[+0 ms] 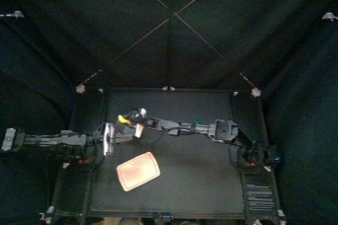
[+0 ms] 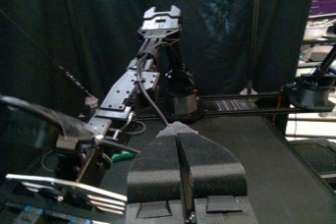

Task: Pick the banana then place it in the grey bowl
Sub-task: Drop banana in the grey bowl and return to neutral

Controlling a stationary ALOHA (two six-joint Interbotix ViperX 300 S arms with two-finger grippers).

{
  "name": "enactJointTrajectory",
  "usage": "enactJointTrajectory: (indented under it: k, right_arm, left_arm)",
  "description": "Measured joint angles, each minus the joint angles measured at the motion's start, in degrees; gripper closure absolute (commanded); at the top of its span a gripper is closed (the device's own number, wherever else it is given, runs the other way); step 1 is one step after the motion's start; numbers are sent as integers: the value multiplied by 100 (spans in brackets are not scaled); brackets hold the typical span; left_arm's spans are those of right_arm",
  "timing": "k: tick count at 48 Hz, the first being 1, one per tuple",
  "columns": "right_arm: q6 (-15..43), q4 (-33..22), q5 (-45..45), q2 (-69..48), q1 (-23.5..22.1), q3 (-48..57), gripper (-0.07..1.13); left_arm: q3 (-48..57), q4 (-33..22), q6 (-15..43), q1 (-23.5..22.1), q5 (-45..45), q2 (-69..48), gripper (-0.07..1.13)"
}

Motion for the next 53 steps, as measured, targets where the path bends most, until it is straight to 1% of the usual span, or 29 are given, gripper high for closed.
enactJointTrajectory:
  k: [6,10,15,22,28,38,45,53]
  right_arm:
    - [-18,97,448,176,88,-299,24]
    - [-18,105,598,185,123,-325,16]
    - [-18,105,686,185,123,-237,15]
    - [-18,105,571,-105,88,404,15]
    - [-44,97,123,-712,70,1160,15]
    - [-9,185,-1301,-2013,79,2979,15]
    - [-35,598,-2171,-2681,185,4122,15]
    - [-18,949,-2716,-3252,510,5071,15]
  left_arm:
    - [9,0,0,-9,0,0,96]
    - [9,0,0,0,0,0,96]
    - [9,0,0,0,0,0,96]
    - [9,0,0,-9,-9,-9,96]
    - [35,0,-9,-18,0,0,96]
    - [79,0,0,-26,-9,-9,96]
    - [114,0,0,-35,-9,-9,96]
    - [176,0,0,-35,0,-9,96]
